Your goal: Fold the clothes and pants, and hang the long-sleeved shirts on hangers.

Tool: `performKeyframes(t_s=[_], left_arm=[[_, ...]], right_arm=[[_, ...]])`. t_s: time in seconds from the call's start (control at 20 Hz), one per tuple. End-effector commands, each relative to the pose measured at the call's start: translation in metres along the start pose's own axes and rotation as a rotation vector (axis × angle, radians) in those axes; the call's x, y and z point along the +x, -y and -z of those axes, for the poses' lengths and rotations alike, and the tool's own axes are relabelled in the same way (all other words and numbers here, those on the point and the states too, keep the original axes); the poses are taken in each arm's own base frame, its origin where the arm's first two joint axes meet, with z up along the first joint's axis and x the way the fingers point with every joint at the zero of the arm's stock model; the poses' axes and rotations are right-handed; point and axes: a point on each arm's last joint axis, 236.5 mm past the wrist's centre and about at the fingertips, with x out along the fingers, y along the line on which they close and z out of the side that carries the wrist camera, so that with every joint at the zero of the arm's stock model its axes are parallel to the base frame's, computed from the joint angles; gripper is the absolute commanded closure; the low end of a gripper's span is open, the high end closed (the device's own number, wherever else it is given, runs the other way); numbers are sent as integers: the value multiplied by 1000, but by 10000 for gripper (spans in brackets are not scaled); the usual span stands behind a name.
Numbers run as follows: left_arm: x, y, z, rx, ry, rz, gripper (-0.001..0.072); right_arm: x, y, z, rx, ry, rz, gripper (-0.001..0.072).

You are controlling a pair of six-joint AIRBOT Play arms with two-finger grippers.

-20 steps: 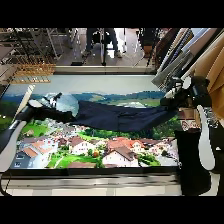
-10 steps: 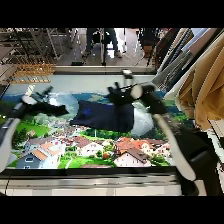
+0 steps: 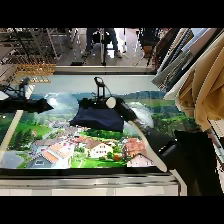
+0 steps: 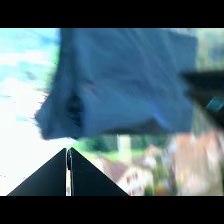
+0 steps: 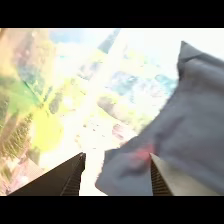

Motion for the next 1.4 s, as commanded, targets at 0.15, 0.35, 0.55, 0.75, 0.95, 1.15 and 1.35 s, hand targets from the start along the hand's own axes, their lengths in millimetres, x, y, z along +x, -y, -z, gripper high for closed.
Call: performKeyframes(t_s=[0.15,0.35,0.55,0.75,0.95,1.15,1.35], left_arm=[[81,36,10,69,-54,26,700],[135,41,22,90,-84,15,700],[162,34,38,84,-191,18,701],[163,18,41,117,-260,-41,700],[164,12,43,127,-274,-57,700],[164,12,44,125,-275,-56,700],[159,15,46,127,-290,-49,700]], right_arm=[[-167,135,-4,205,-185,362,235],[-198,165,73,457,-431,296,117],[-154,193,99,576,-362,245,9],[-115,216,107,664,-317,203,10],[-97,220,119,725,-326,158,10],[-65,192,102,760,-297,-9,50],[-31,160,72,651,-256,-68,660]])
